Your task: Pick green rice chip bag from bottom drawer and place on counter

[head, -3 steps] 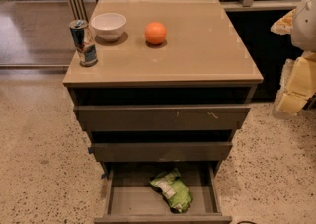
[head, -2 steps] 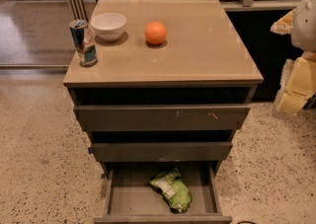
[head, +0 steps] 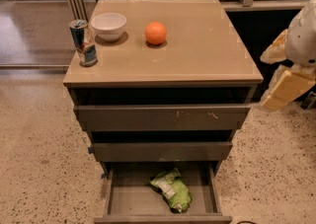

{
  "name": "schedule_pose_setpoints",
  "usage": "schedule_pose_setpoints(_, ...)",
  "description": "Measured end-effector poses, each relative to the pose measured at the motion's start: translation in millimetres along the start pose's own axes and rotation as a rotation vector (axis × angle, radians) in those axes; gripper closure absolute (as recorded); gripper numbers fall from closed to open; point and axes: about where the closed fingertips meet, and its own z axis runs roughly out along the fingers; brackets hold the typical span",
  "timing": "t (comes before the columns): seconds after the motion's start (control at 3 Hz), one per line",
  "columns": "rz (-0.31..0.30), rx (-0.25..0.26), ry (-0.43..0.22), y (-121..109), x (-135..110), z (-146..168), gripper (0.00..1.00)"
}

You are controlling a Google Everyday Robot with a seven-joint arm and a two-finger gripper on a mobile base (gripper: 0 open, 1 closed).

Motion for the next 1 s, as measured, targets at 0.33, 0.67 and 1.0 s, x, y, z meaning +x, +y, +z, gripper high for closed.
schedule_pose_setpoints(0.33,0.05,-0.101,-0.089,24,14,93,0.57)
schedule_pose_setpoints(0.67,0.096,-0.206,-0.192,46,22,193,0.81)
schedule_pose_setpoints(1.0,0.115,-0.226,-0.218,45,24,222,1.0)
